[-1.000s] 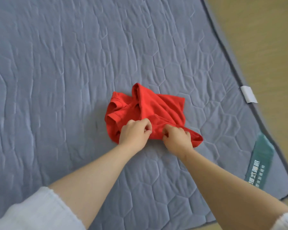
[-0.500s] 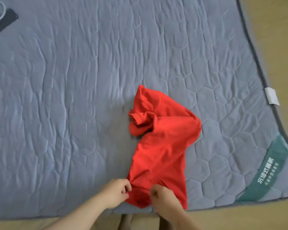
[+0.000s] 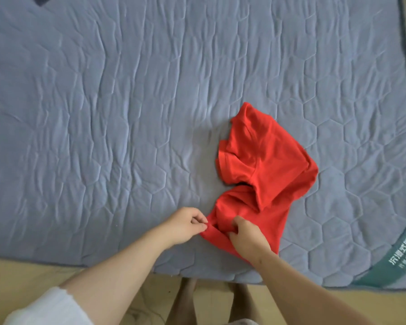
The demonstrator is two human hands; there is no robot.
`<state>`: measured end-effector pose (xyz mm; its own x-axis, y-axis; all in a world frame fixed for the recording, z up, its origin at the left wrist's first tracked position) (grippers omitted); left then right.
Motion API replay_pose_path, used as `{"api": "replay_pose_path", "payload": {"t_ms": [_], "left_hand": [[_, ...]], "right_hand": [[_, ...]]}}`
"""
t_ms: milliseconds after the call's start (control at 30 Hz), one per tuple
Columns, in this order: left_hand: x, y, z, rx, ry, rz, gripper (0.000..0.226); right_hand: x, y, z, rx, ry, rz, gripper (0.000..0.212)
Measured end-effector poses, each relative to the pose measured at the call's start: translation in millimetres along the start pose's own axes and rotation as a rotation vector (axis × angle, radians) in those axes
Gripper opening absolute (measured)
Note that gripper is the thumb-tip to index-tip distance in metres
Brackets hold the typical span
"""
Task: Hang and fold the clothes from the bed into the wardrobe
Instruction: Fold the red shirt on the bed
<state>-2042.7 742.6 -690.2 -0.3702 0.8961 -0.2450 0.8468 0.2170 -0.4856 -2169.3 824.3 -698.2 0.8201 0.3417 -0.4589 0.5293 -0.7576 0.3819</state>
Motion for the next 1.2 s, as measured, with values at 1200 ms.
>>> {"api": "replay_pose_path", "payload": {"t_ms": [1200], "left_hand": [[-381,-343,-404,0.862,-1.013,-0.77,0.024]], "right_hand": [[-427,277,-309,-0.36,-0.822,1.081,0.022]]}}
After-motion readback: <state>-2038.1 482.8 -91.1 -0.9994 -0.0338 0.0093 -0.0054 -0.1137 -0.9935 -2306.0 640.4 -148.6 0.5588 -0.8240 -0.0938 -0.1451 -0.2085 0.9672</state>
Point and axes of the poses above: each hand's wrist, its own z-axis towards the middle knuckle, its own x-axis out of the palm, y = z × x, the point moved 9 cm from there along z, towards the middle knuckle, and after that the axes turned 4 degrees about z, right-handed, at the moved point
